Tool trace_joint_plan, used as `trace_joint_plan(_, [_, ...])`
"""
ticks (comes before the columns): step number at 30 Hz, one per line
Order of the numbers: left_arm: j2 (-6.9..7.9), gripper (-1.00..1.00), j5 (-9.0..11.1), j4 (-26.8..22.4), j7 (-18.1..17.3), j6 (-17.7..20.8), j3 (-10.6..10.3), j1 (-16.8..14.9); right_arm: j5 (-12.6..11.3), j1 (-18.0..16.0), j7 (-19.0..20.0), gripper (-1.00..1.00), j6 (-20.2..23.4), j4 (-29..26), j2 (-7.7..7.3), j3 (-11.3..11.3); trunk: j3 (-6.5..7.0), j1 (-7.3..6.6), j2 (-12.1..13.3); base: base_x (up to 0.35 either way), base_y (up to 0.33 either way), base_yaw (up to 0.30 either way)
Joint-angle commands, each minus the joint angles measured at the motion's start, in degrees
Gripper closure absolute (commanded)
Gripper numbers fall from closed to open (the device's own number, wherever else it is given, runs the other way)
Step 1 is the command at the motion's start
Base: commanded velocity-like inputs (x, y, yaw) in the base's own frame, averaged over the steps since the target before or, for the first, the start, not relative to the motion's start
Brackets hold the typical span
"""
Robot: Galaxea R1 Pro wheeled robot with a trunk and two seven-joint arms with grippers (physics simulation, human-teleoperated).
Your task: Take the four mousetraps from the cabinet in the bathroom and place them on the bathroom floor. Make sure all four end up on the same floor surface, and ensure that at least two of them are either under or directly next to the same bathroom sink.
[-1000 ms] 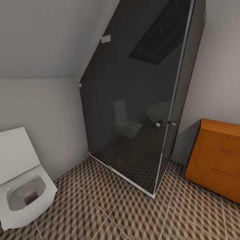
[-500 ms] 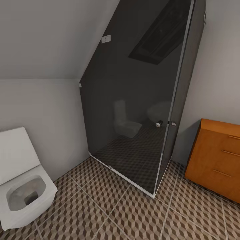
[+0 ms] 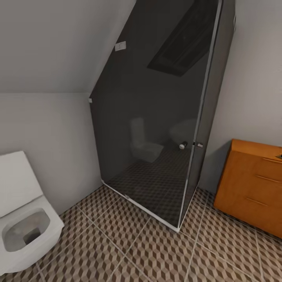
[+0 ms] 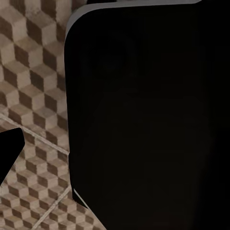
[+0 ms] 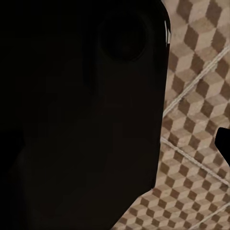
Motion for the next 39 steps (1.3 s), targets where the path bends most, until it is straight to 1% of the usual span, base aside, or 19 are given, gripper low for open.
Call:
trace_joint_plan(1, [0.00,-1.00,0.04,-0.01,-0.02,-0.06,0.06,-0.01,0.06,-0.02,-0.01,-1.00,-0.02,0.01,0.00,0.02,-0.02,0.00,-0.02,0.000,0.000,-0.191])
trace_joint_plan(17, [-0.11,-1.00,-0.01,-0.01,-0.06,-0.05,-0.14,-0.01,0.05,-0.02,-0.02,-1.00,-0.03,0.00,0.03,-0.05,0.42,0.00,-0.02,0.000,0.000,-0.218])
trace_joint_plan(32, [0.15,-1.00,-0.08,-0.05,-0.03,-0.05,-0.58,-0.01,-0.06,-0.02,-0.02,-1.00,-0.11,0.01,0.02,-0.06,0.84,0.00,-0.02,0.000,0.000,-0.229])
trace_joint_plan(39, [0.14,-1.00,-0.13,-0.03,-0.03,-0.05,-0.61,-0.01,-0.23,-0.02,-0.02,-1.00,-1.05,0.01,0.02,-0.07,1.04,0.00,-0.02,0.000,0.000,-0.230])
